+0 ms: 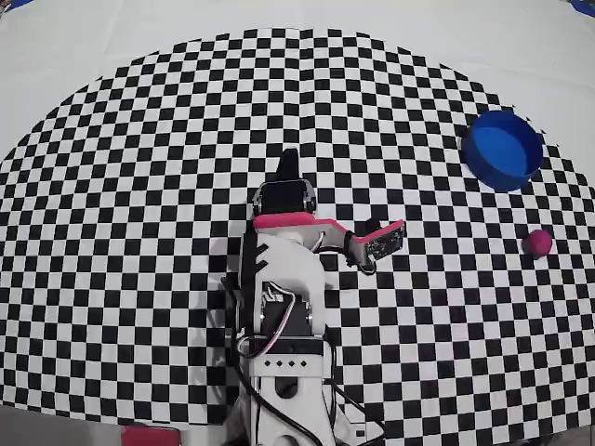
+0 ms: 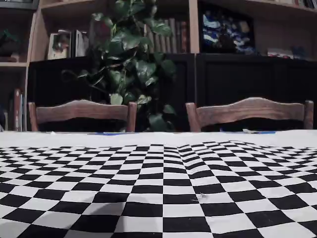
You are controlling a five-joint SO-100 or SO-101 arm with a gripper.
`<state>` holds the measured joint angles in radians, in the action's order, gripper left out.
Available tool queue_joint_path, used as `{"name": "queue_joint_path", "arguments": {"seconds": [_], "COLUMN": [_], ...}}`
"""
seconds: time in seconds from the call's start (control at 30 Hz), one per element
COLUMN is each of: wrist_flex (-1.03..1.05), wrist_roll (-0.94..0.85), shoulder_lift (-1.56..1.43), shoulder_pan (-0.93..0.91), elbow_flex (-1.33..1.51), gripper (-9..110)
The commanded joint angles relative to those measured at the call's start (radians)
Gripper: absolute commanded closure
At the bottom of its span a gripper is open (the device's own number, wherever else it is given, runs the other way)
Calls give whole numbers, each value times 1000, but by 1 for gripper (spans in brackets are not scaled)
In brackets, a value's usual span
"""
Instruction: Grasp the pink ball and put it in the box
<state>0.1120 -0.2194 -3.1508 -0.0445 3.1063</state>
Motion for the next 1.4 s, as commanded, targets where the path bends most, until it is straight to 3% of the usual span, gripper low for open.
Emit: {"name": "queue_joint_path", "arguments": {"seconds": [0.0, 0.13, 0.23, 0.27, 0.47, 0.7, 0.9, 1.37], "wrist_flex": [-78, -104, -94, -91, -49, -55, -57, -58], "wrist_roll": [-5, -192, -362, -419, -905, -1226, -1336, -1339], "shoulder_lift": [5, -3, 3, 3, 8, 8, 9, 17], "shoulder_pan": [-5, -6, -17, -17, -26, -32, -43, -72], "elbow_flex": [6, 6, 6, 6, 6, 6, 6, 6], "gripper": [101, 100, 81, 79, 74, 70, 70, 70]}}
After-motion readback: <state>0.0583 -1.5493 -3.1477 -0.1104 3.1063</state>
